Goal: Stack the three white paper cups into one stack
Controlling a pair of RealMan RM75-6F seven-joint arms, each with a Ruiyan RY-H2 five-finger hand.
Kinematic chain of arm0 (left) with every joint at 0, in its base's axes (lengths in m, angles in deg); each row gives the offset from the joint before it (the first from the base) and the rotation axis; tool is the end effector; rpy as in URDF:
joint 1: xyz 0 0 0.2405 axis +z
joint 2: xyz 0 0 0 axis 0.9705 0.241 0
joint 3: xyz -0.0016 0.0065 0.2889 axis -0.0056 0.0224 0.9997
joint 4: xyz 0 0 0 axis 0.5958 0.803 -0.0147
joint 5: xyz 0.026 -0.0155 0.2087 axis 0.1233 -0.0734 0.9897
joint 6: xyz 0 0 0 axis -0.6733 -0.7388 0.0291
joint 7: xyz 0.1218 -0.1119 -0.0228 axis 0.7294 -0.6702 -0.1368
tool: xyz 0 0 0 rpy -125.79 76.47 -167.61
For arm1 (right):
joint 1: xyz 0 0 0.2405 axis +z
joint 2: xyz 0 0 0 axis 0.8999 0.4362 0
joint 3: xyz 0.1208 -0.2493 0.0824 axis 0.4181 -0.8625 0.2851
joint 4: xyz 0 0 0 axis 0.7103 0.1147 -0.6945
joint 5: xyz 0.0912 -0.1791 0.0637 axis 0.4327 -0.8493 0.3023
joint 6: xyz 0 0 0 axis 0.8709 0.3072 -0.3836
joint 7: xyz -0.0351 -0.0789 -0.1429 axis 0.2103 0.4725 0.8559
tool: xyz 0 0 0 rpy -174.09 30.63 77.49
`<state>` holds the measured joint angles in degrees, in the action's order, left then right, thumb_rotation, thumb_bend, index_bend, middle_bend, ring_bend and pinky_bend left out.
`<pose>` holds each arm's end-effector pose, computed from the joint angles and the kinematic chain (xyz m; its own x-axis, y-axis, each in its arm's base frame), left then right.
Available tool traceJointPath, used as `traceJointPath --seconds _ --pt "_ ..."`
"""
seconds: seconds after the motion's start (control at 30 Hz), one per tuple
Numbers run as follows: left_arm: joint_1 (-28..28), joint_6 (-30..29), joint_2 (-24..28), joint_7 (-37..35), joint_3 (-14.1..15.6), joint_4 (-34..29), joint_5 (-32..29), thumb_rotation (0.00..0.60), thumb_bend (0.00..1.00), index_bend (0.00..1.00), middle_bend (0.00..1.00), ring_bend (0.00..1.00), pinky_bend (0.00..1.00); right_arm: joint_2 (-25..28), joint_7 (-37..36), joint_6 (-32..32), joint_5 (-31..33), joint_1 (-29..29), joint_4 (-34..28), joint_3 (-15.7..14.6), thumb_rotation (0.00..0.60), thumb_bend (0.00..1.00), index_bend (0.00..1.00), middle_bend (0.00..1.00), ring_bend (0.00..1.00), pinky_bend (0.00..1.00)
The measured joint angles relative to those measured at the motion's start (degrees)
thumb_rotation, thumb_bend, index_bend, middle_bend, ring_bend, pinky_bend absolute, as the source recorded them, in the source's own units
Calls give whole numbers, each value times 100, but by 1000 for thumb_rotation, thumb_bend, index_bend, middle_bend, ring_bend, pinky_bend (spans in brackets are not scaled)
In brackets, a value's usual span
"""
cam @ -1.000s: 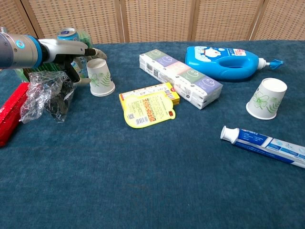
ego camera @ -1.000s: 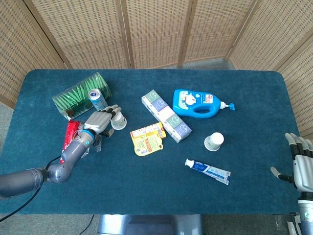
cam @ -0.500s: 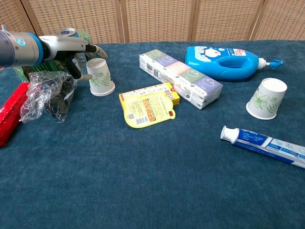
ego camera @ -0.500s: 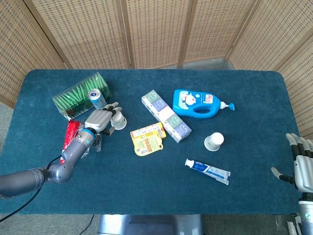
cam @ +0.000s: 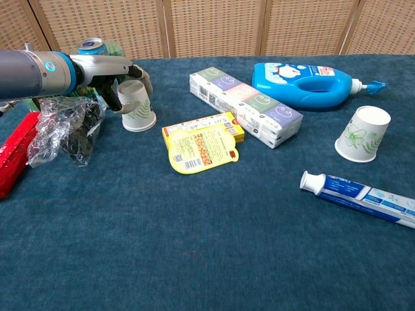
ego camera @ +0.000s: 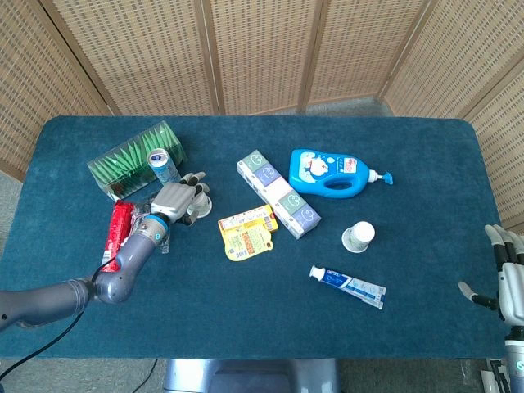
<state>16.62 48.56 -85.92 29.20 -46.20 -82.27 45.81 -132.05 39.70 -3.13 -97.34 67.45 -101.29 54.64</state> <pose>-0.1543 0.4675 -0.0237 0.4951 0.3994 0.7716 0.8674 -0.2784 -0.4124 -0.3375 -0.2113 0.2103 0.3175 0.0480 0.9470 -0.9346 0.1847 0.3040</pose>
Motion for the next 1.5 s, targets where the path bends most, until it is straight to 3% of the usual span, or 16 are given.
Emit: traceJointPath --seconds 0.13,0.57,0.83,1.1,1.5 --pt "34 -128 -30 76 -7 8 68 600 520 419 315 346 647 1 -23 2 -6 -7 1 -2 600 208 0 5 0 45" --pt "196 -298 270 -152 -207 -465 363 600 520 421 333 358 657 -13 -43 -88 -16 54 -1 20 600 210 0 5 0 44" --pt "364 -555 553 -656 -470 -1304 1031 600 520 422 332 358 656 -15 11 -202 -92 154 -17 16 600 209 0 5 0 44" --pt "419 -449 1047 -987 -592 -2381 1538 600 517 422 330 356 653 -7 44 -246 -169 213 -50 7 600 209 0 5 0 45" --pt "214 -16 1133 -1224 -546 -3043 2203 600 516 421 325 347 645 21 -28 -162 -260 170 -58 -34 600 207 0 5 0 45"
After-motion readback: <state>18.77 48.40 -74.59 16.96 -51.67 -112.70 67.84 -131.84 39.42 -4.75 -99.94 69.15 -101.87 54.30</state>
